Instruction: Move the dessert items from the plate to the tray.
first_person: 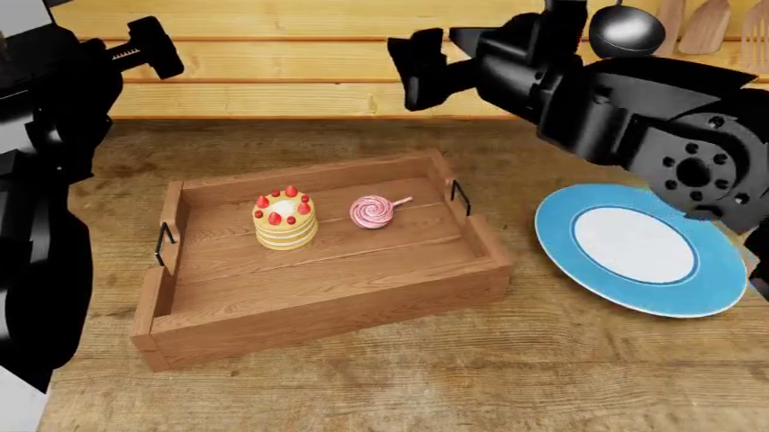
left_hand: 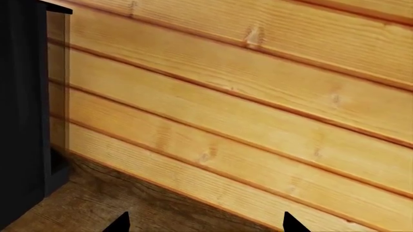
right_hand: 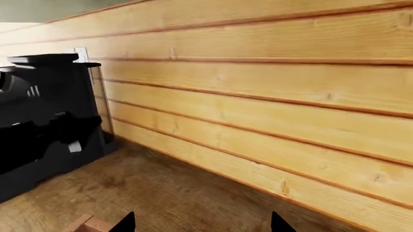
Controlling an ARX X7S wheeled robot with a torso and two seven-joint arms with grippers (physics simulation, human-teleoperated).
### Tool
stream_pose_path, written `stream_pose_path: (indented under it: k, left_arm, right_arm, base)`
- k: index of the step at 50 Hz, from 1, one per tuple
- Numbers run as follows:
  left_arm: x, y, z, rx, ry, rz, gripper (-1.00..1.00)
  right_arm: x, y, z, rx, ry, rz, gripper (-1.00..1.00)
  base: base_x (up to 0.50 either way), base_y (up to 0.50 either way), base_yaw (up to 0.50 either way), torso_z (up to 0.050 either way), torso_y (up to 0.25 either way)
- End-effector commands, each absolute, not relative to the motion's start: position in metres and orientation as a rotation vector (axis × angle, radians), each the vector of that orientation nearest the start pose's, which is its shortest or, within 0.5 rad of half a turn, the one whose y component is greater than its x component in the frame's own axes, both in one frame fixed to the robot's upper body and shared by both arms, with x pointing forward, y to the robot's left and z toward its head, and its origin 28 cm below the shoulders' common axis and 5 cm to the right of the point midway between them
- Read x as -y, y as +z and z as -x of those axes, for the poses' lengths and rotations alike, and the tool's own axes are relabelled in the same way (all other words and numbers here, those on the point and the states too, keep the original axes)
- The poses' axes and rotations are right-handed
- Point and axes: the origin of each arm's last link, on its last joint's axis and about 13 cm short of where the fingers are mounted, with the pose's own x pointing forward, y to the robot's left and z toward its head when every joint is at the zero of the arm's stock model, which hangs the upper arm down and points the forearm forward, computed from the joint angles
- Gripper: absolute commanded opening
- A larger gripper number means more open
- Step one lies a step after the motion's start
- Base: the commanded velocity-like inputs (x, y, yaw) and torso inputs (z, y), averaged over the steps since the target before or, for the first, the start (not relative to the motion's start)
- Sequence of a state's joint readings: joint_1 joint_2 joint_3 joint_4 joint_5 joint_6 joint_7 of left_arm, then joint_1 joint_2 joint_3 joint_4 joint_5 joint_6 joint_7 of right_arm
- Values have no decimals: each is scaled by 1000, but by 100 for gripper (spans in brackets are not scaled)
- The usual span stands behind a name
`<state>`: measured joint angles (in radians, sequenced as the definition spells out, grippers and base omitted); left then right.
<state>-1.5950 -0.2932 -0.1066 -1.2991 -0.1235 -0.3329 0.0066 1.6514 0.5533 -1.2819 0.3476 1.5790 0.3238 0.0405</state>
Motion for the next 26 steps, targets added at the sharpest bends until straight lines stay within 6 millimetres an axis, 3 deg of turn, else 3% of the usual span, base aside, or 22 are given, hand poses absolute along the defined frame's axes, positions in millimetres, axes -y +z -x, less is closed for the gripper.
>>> stream_pose_path:
  k: [1,10,26]
  left_arm:
    - [-327,289,-420,-4,241,233,100]
    - [-327,289,-420,-3,236,230,100]
    - [-325,289,-419,2,211,217,100]
  right_arm:
    - [124,345,-309,92,621,-90,100]
    - [128,339,-263,180,616,-98,100]
    - [125,312,-234,227,607,-139,100]
  base:
    - [0,0,0,0,0]
    - [0,0,0,0,0]
    - [0,0,0,0,0]
